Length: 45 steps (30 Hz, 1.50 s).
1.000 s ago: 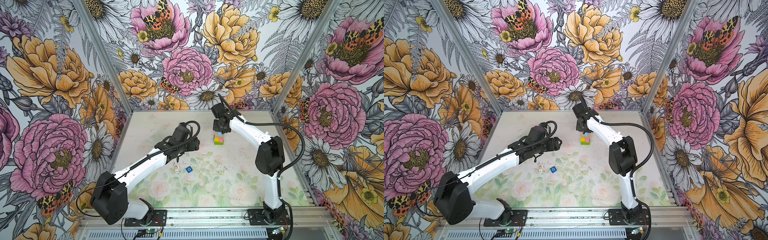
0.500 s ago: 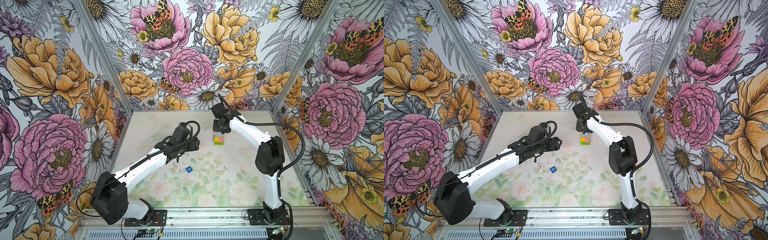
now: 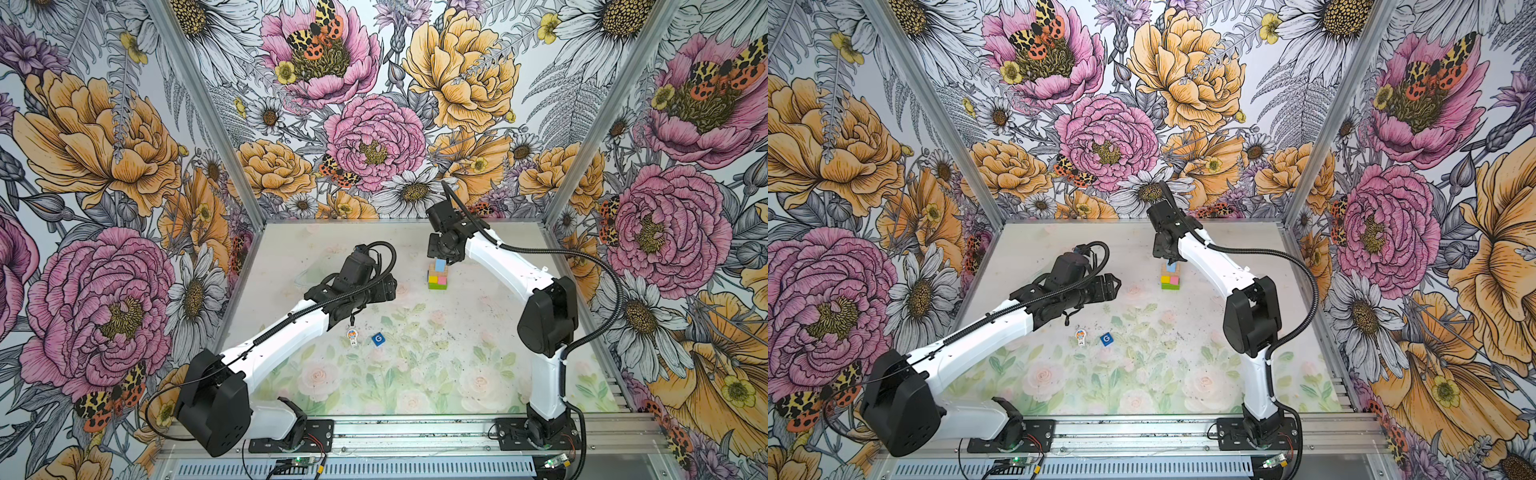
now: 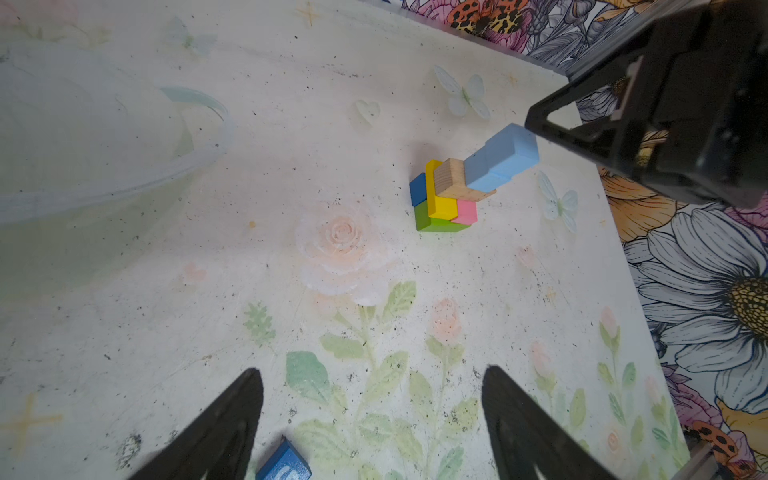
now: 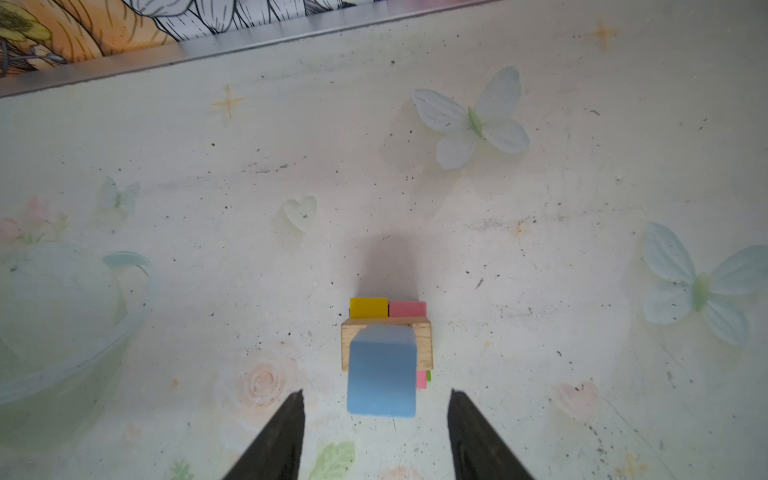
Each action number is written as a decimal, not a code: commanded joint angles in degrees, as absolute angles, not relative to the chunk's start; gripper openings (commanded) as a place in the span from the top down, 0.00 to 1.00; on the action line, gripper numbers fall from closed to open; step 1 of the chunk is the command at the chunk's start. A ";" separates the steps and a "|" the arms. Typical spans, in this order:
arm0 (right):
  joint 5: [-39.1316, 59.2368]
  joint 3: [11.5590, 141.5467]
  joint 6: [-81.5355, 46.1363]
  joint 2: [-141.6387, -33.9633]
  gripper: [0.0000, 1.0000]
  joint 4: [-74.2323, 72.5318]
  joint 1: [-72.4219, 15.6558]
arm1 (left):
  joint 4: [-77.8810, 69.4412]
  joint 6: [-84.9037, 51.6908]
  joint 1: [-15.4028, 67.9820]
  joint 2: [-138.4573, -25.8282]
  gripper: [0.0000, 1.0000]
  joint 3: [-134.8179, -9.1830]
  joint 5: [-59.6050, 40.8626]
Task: Build the wood block tower
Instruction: 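Open the right gripper and raise it away from the tower, then move the right gripper over the blue G cube near the figurine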
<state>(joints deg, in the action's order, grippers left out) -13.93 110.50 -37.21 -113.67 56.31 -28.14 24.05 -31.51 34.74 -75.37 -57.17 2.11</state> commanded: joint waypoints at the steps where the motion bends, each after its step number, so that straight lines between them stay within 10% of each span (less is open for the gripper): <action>1: -14.77 109.38 -35.40 -105.31 0.41 55.20 -28.44 | 24.21 -31.52 34.63 -71.23 0.16 -55.04 4.18; 27: -3.79 65.57 -39.74 -74.59 0.46 42.24 -44.38 | 41.13 -53.15 54.63 -36.62 0.16 -33.40 23.79; 45: -2.35 57.95 -39.80 -83.48 0.46 29.88 -49.95 | 42.69 -63.53 59.67 -38.28 0.18 -26.72 27.94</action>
<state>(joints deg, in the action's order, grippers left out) -2.68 57.78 -40.05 -81.49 34.02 -49.34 42.30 -61.32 59.20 -38.41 -27.33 25.89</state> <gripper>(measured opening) 0.538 0.816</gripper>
